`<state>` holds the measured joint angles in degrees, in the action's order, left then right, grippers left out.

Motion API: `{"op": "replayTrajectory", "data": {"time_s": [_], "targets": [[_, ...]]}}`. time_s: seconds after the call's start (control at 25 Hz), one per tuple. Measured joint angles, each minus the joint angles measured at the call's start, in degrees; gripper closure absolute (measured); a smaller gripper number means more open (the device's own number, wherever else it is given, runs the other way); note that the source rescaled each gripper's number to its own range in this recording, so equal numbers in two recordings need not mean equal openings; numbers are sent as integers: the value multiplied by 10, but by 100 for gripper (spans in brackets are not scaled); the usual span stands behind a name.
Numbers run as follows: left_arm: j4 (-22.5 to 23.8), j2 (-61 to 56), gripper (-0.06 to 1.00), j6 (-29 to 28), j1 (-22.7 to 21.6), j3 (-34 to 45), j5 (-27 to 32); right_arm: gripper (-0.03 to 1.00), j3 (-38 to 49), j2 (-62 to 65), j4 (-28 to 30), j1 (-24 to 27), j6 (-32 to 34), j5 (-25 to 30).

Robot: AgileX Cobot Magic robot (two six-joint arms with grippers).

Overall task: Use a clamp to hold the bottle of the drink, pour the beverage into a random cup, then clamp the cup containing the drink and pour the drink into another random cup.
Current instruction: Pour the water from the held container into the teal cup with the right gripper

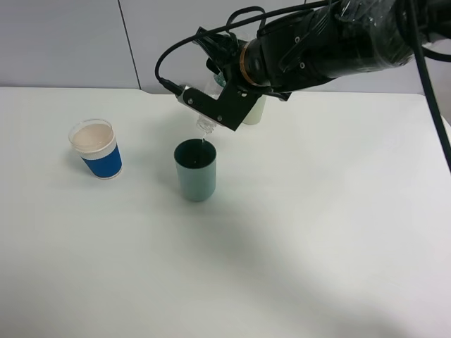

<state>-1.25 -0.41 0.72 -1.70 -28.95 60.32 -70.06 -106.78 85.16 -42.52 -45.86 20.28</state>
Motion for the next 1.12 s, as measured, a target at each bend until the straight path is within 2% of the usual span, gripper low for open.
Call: {"op": "replayTrajectory", "data": {"time_s": [0.32, 0.76, 0.96, 1.12], "targets": [[0, 0, -6, 0, 0, 0, 0, 93, 0, 0, 54, 0, -2, -31], [0, 0, -6, 0, 0, 0, 0, 93, 0, 0, 133, 0, -2, -40], [0, 0, -6, 0, 0, 0, 0, 93, 0, 0, 136, 0, -1, -46], [0, 0, -6, 0, 0, 0, 0, 93, 0, 0, 68, 0, 40, -69]]}}
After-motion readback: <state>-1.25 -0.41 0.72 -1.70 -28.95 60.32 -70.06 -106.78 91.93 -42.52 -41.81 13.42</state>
